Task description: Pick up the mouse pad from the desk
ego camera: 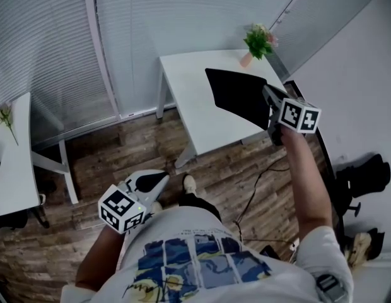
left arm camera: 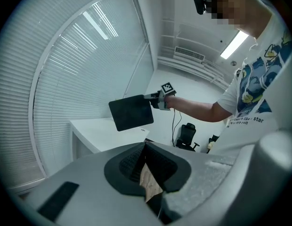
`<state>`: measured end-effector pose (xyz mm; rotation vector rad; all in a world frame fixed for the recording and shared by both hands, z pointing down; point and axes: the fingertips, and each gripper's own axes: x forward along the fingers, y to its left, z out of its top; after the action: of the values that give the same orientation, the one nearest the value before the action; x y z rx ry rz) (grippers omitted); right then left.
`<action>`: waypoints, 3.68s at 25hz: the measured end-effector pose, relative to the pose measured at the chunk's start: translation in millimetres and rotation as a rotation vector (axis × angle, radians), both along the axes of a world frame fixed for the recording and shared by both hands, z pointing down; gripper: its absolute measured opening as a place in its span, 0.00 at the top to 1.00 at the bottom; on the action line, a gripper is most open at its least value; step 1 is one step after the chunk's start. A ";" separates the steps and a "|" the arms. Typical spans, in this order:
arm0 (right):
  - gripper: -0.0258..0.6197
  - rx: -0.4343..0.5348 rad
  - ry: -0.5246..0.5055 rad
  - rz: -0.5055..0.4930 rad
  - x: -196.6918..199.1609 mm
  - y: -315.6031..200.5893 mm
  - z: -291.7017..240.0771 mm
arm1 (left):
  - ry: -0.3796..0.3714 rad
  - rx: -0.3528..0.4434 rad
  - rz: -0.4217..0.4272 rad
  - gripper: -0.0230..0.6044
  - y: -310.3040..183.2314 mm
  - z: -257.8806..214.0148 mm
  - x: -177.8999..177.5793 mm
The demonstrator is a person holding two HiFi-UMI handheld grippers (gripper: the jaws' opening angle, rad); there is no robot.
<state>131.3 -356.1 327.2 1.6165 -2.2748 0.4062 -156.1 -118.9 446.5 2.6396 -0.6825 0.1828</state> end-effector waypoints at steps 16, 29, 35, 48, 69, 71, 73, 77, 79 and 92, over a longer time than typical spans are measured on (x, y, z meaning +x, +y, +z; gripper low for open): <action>0.92 0.054 -0.005 -0.092 -50.7 60.6 -61.8 | 0.026 0.013 0.022 0.96 30.7 -3.6 0.0; 0.92 0.083 -0.001 -0.139 -74.2 89.6 -84.7 | 0.038 0.017 0.029 0.96 40.9 -3.2 0.5; 0.92 0.099 -0.005 -0.146 -81.6 93.1 -90.1 | 0.038 0.021 0.028 0.96 38.7 -3.6 -2.7; 0.92 0.111 -0.010 -0.141 -83.9 94.1 -93.2 | 0.033 0.021 0.030 0.96 35.4 -2.4 -7.2; 0.92 0.127 -0.006 -0.150 -84.3 109.1 -99.4 | 0.031 0.025 0.030 0.96 43.3 -3.9 -5.4; 0.92 0.128 -0.004 -0.150 -83.6 111.0 -100.3 | 0.031 0.027 0.032 0.96 43.9 -4.5 -4.4; 0.92 0.130 -0.002 -0.151 -82.9 112.8 -100.9 | 0.030 0.027 0.032 0.96 44.2 -4.7 -3.5; 0.92 0.135 0.000 -0.155 -81.6 115.9 -100.9 | 0.029 0.025 0.034 0.96 45.4 -2.9 -1.8; 0.92 0.138 -0.001 -0.156 -81.4 116.8 -101.4 | 0.028 0.024 0.036 0.96 45.7 -2.6 -0.9; 0.92 0.139 0.000 -0.156 -84.9 126.6 -100.8 | 0.033 0.018 0.051 0.96 46.2 -0.5 0.9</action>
<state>46.4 -229.5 226.4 1.4856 -2.4561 0.2138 -155.2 -72.7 446.0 2.6727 -0.6091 0.1475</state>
